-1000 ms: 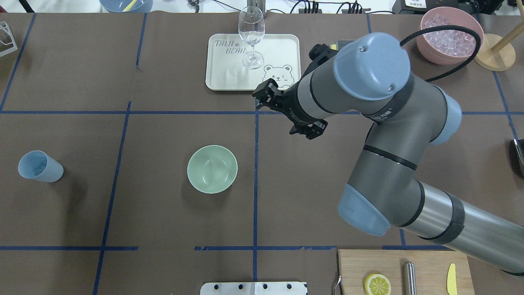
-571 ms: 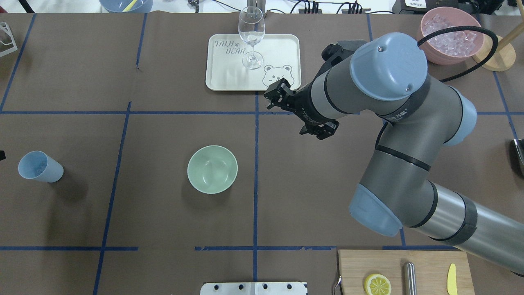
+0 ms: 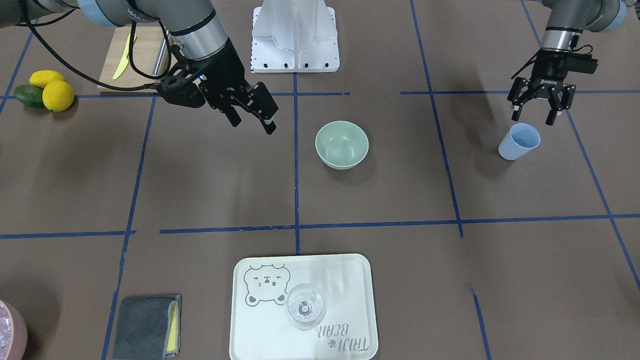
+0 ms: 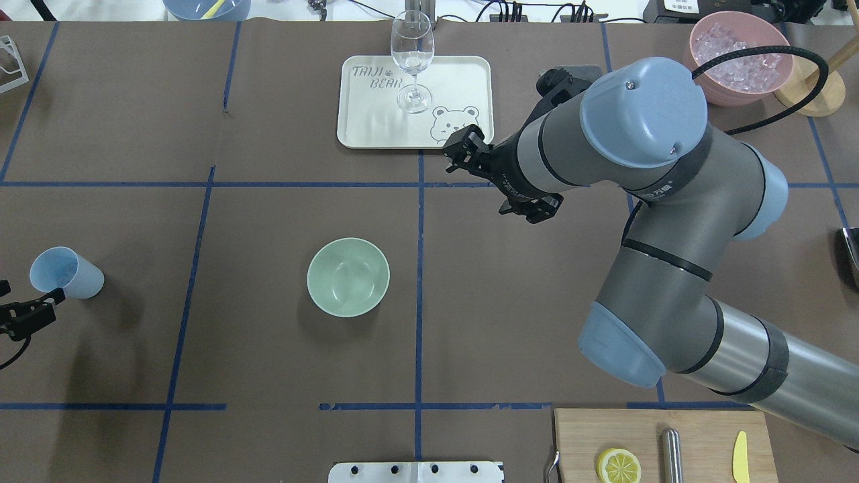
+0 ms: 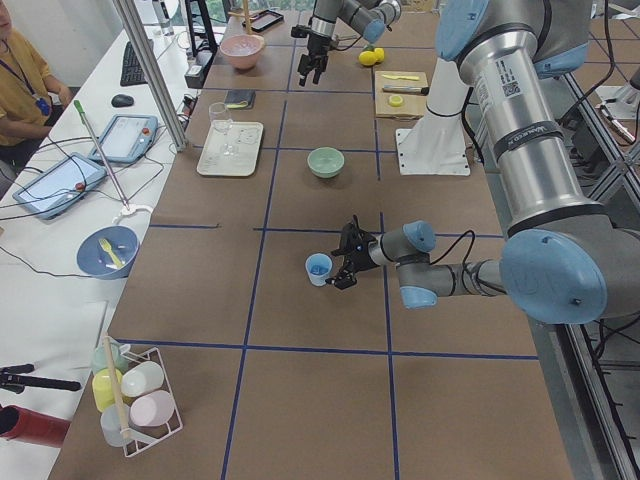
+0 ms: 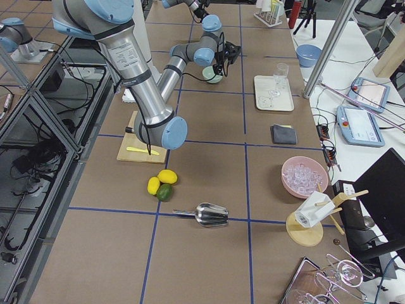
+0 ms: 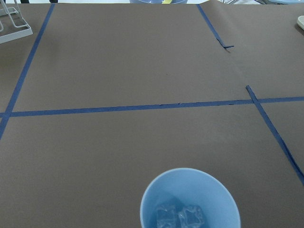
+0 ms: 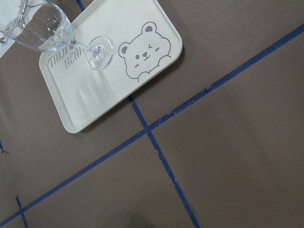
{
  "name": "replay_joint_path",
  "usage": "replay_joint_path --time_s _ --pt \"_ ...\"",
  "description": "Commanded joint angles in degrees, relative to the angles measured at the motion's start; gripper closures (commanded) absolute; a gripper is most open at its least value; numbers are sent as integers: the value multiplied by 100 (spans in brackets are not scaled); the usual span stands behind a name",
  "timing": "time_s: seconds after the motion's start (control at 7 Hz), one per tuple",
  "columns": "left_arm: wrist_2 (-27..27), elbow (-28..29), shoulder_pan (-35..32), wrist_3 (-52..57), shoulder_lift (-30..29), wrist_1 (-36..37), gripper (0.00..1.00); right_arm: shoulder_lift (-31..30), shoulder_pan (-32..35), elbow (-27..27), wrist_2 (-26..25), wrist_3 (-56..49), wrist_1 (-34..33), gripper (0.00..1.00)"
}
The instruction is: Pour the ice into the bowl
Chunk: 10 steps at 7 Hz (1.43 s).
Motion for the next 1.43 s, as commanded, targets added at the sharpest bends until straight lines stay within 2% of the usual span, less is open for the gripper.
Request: replay_joint_path --time_s 0.0,0.14,0.29,0.57,0.71,1.0,1.29 --pt "1166 219 741 -361 9 27 1 -118 7 50 -12 0 9 0" --pt "1651 352 1033 -633 -17 36 0 -127 24 50 -12 0 9 0" --pt "1917 466 1227 -783 -139 45 0 -267 24 189 -12 0 9 0" --pt "2558 1000 1255 -794 -638 36 1 -504 33 541 -3 0 0 0" --pt "2761 1073 1255 -794 -763 36 1 -566 33 621 -3 0 0 0" --pt "3525 1914 1255 -803 -1358 -52 1 -567 42 674 6 0 0 0" --pt "3528 1926 1238 -802 -1494 -43 1 -567 42 735 6 0 0 0"
